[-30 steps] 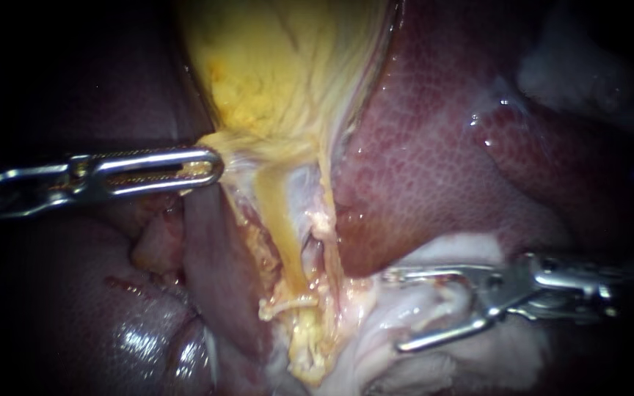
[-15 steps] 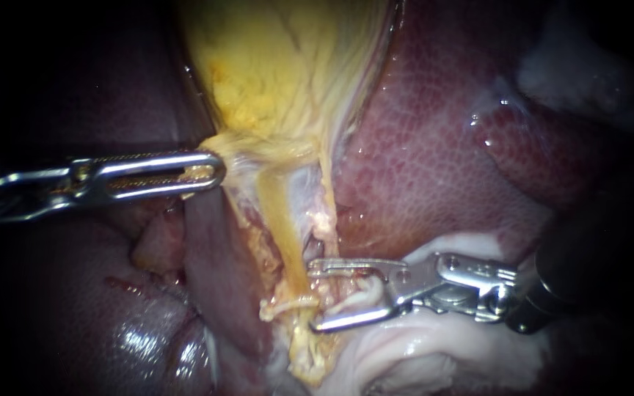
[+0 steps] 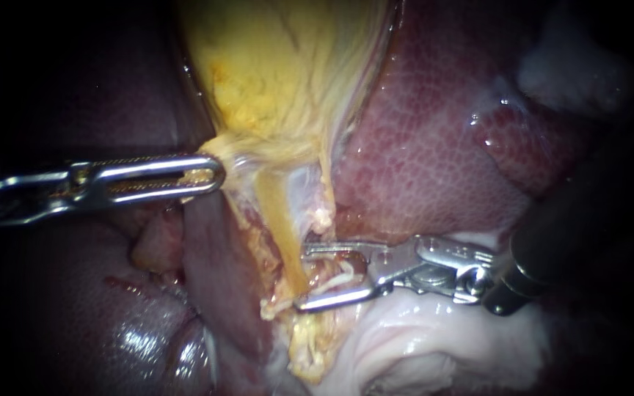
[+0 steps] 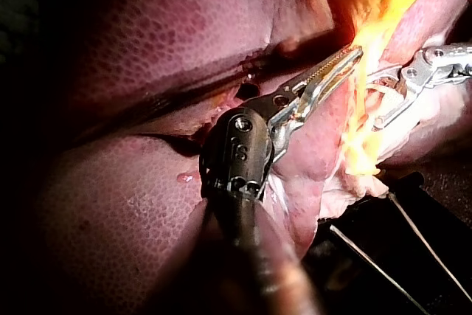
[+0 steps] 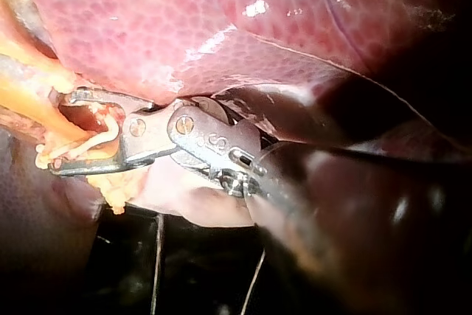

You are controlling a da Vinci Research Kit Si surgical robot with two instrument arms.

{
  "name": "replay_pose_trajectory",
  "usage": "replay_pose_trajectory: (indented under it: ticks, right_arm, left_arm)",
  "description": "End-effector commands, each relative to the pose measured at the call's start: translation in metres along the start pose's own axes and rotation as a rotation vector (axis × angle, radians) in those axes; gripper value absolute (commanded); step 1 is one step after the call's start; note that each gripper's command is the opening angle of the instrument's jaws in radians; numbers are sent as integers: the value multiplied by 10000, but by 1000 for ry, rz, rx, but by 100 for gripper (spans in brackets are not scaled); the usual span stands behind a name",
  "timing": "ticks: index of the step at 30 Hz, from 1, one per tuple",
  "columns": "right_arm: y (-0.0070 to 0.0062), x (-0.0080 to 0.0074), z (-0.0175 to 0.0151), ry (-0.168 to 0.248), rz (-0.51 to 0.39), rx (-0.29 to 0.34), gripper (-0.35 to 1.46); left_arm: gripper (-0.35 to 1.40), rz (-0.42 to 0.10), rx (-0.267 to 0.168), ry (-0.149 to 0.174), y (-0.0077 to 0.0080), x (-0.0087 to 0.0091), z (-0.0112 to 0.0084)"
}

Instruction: Clipping second clip left tube

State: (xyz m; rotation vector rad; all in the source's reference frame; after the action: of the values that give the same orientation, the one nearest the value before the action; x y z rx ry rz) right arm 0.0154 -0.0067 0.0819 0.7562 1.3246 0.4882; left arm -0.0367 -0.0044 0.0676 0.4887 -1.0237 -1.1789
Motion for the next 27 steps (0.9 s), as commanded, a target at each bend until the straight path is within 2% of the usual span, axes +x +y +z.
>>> replay_pose_trajectory:
  ticks: [1, 6, 14, 18, 27]
  right_arm:
    - [0, 0, 2, 0, 5, 4, 60]
    - [-3, -4, 13, -9, 22, 46, 60]
    - [-30, 0, 22, -20, 44, 155, 60]
    - [-38, 4, 31, -28, 46, 200, 60]
    - [-31, 8, 58, -6, 51, 210, 59]
  left_arm:
    - [-35, 0, 1, 0, 0, 1, 0]
    - [-35, 0, 1, 0, 1, 1, 1]
    - [-35, 2, 4, 2, 10, 0, 2]
    - [-35, 2, 5, 2, 19, 0, 3]
    - [-35, 3, 2, 0, 18, 3, 7]
